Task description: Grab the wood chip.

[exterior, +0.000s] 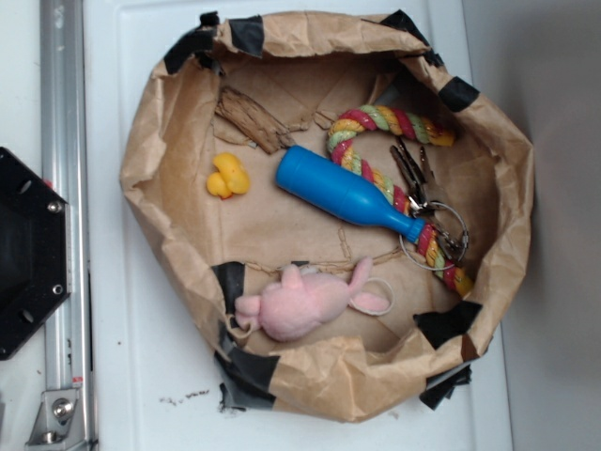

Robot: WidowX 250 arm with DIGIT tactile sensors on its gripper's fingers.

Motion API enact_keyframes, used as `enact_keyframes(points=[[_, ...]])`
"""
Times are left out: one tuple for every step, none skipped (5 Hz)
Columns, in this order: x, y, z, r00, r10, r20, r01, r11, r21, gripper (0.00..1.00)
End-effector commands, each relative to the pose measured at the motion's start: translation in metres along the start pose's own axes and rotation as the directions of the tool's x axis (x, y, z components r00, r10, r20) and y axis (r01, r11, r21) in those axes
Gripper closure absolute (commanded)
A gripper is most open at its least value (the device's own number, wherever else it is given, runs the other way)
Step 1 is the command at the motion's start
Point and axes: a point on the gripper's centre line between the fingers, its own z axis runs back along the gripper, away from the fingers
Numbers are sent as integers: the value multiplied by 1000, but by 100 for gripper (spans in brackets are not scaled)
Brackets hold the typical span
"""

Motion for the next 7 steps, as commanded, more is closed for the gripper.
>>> enact_keyframes(points=[[0,0,0,1000,0,0,0,1000,0,0],[41,26,-24,998,-55,-9,55,994,93,0],[67,43,-38,991,-135,2,134,984,121,0],[99,40,-79,925,-379,-40,381,916,126,0],[97,40,-123,837,-538,-96,547,827,134,0],[100,51,-148,801,-584,-132,598,793,115,0],[100,51,-148,801,-584,-132,598,793,115,0]])
